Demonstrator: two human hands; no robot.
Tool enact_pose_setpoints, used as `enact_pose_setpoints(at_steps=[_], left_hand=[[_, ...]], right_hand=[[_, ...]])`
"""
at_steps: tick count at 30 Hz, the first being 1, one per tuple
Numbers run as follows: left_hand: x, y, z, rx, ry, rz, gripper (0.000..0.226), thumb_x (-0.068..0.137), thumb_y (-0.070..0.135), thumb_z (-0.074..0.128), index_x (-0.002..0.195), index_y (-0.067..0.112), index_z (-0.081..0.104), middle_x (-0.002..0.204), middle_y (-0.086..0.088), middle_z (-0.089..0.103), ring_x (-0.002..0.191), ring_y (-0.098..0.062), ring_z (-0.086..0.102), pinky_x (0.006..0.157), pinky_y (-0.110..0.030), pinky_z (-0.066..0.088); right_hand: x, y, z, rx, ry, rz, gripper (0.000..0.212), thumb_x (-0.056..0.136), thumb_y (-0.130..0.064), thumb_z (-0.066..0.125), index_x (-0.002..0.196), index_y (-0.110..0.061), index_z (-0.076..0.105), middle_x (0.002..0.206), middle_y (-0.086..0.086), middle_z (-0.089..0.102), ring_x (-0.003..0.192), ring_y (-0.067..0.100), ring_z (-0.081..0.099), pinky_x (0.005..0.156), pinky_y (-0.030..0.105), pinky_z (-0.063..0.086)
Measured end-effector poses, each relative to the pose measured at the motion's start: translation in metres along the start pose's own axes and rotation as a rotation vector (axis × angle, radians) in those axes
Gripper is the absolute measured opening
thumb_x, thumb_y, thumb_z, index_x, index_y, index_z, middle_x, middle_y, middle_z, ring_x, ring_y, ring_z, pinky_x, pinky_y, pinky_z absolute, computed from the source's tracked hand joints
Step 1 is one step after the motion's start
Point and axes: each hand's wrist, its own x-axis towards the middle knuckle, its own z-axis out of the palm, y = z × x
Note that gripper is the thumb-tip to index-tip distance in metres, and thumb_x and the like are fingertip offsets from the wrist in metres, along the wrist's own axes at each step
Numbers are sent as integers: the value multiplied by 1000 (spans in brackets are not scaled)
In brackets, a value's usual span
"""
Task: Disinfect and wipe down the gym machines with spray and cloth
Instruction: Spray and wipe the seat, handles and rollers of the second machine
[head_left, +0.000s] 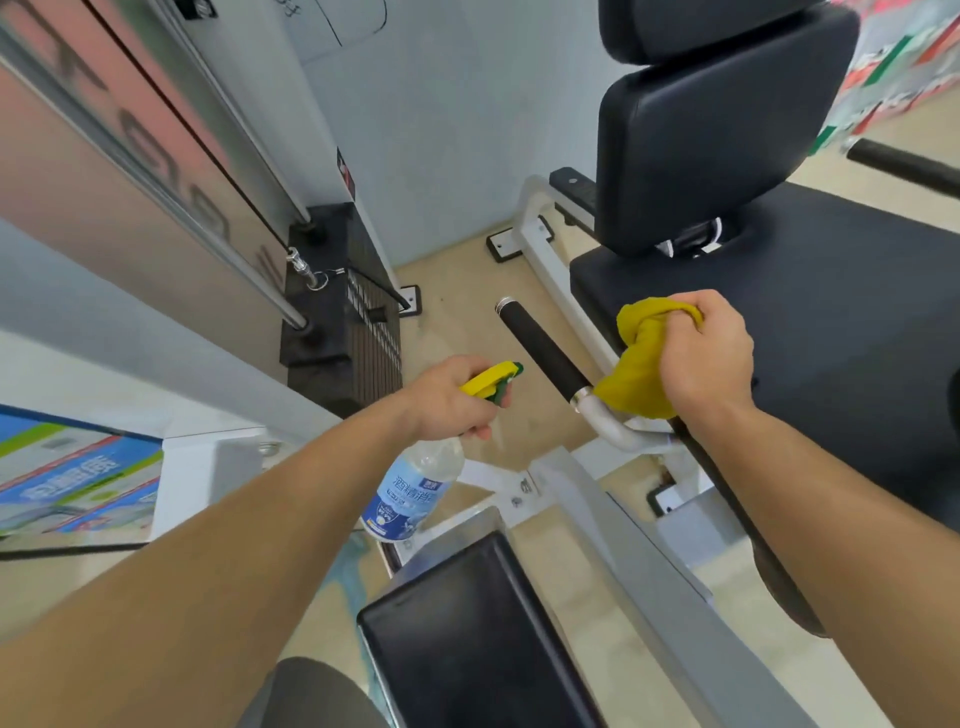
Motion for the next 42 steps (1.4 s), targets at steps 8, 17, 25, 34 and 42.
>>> enact_pose_setpoints(at_steps=[8, 17, 25, 34, 42], left_hand=[[4, 1, 15, -12, -29, -6, 23, 91, -6, 56, 111, 2, 64, 108, -16, 68, 73, -23, 67, 76, -39, 55], [4, 4, 9, -82, -6, 40, 25, 89, -9, 55, 107, 6, 65, 100, -4, 70, 71, -22, 67, 71, -35, 51], [5, -5, 3, -90, -31, 42, 33, 88, -12, 55, 113, 6, 67, 120, -9, 70, 71, -19, 70, 66, -26, 52], [12, -10, 1, -138, 45, 67, 35, 86, -12, 55, 110, 8, 69, 121, -18, 68, 65, -16, 69, 68, -31, 53], [22, -23, -4, -228, 124, 52, 32, 78, 0, 59, 106, 12, 70, 116, -12, 71, 65, -19, 70, 75, -39, 55]], right_hand=[[-1, 3, -5, 45, 3, 0, 24, 96, -15, 43, 103, -23, 64, 98, -5, 65, 95, 17, 60, 82, 33, 47], [0, 1, 11, 97, -108, -64, 21, 101, -15, 44, 105, -23, 63, 92, -13, 62, 86, 4, 58, 68, 21, 43], [8, 3, 17, 84, -107, -66, 20, 103, -18, 44, 107, -25, 62, 90, -17, 59, 84, 2, 56, 67, 18, 41], [-16, 17, 35, -449, -685, -281, 60, 102, -38, 49, 156, -31, 23, 148, -3, 39, 119, 21, 53, 99, 38, 44], [-1, -4, 90, -864, -632, -457, 73, 104, -25, 42, 156, -24, -8, 144, 16, 27, 81, 29, 52, 70, 41, 46]])
